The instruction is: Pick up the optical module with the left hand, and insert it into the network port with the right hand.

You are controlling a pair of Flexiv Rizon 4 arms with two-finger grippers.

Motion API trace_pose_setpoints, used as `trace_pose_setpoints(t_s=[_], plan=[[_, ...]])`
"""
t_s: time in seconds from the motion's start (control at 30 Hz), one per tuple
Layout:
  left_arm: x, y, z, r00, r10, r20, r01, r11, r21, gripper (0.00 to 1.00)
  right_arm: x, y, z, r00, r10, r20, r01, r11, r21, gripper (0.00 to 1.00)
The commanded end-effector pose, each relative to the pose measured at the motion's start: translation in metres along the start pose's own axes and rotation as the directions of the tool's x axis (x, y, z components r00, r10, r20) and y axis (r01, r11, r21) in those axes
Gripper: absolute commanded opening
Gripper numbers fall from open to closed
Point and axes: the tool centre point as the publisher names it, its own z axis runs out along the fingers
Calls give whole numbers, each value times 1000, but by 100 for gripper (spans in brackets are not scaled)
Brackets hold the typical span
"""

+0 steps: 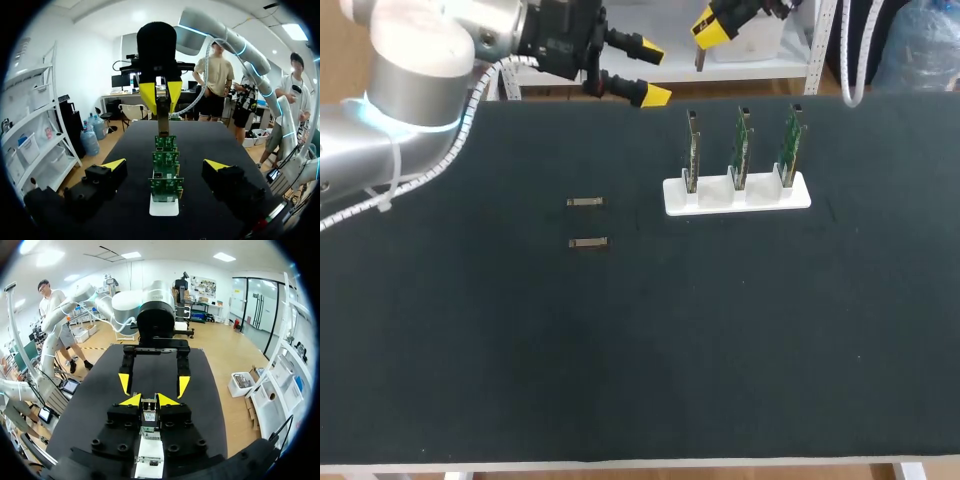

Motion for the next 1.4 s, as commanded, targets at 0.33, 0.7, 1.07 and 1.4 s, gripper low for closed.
trace_pose_setpoints(t_s=[0.33,0.7,1.07,1.4], plan=[[16,7,-5,995,-9,-95,9,1000,-3,100,2,-8,-1,1000,7,2,-5,872,-489,0],[23,-1,0,993,-26,-113,26,1000,4,100,3,-10,1,1000,10,5,-6,869,-495,0],[27,-2,8,991,-17,-133,20,1000,18,100,4,-11,2,1000,14,2,-11,867,-498,0],[31,-2,8,988,-24,-152,27,999,19,100,5,-12,2,1000,14,2,-12,865,-501,0]])
